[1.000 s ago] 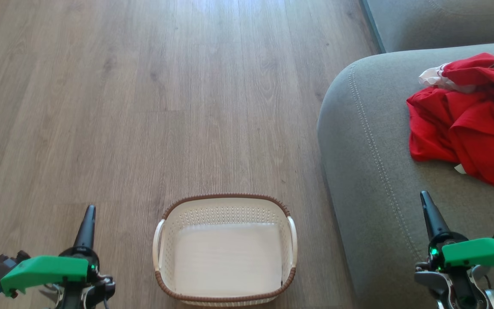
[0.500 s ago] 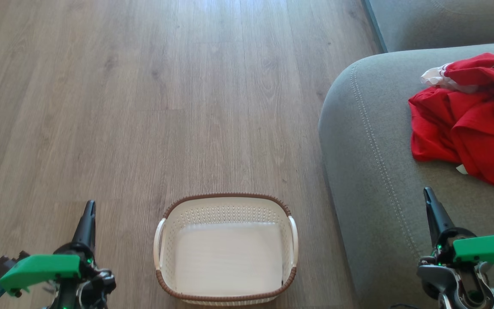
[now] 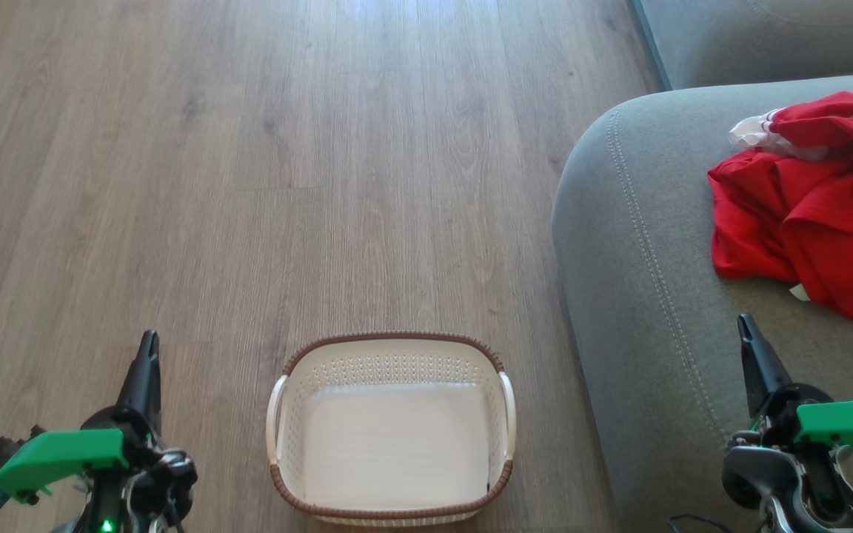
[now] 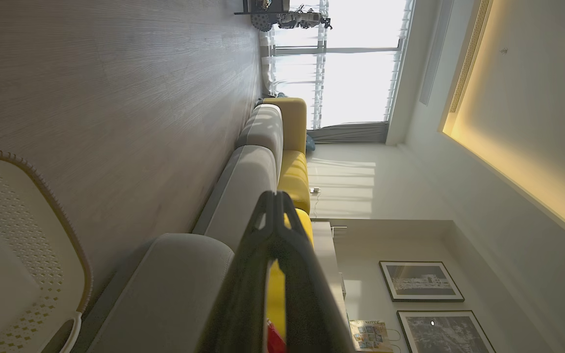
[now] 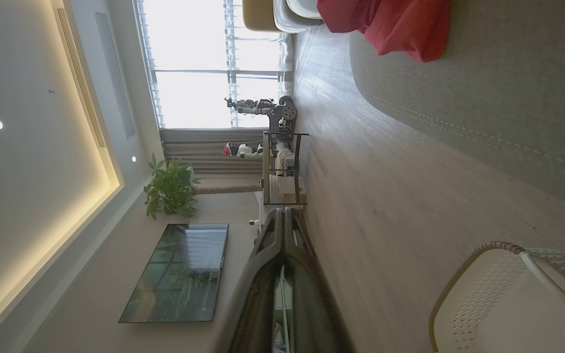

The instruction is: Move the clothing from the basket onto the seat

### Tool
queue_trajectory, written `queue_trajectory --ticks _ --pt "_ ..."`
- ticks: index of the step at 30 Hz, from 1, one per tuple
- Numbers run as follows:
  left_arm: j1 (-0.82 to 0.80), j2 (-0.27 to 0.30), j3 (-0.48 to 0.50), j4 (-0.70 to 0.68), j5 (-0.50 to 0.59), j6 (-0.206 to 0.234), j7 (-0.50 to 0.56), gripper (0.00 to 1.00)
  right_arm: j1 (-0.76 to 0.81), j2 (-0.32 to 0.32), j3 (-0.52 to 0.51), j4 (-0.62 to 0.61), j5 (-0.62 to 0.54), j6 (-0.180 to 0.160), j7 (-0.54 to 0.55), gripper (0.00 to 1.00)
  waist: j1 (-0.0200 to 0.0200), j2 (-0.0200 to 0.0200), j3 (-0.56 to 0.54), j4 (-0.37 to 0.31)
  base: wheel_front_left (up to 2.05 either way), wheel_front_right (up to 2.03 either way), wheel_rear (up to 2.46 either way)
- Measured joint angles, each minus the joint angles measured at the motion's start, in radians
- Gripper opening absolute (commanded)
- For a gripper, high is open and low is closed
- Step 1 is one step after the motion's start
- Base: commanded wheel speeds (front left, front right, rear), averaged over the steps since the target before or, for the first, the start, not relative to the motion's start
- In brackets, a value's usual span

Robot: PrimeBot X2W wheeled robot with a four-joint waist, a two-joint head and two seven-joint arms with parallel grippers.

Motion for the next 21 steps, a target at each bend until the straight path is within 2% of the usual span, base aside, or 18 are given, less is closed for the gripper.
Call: queue_trajectory --ticks 21 --pt "0.0 -0.002 0.001 0.0 0.0 0.0 0.0 0.0 0.0 0.002 -0.003 0.0 0.0 0.0 0.005 0.0 0.0 0.0 0.0 0.0 0.0 0.0 0.0"
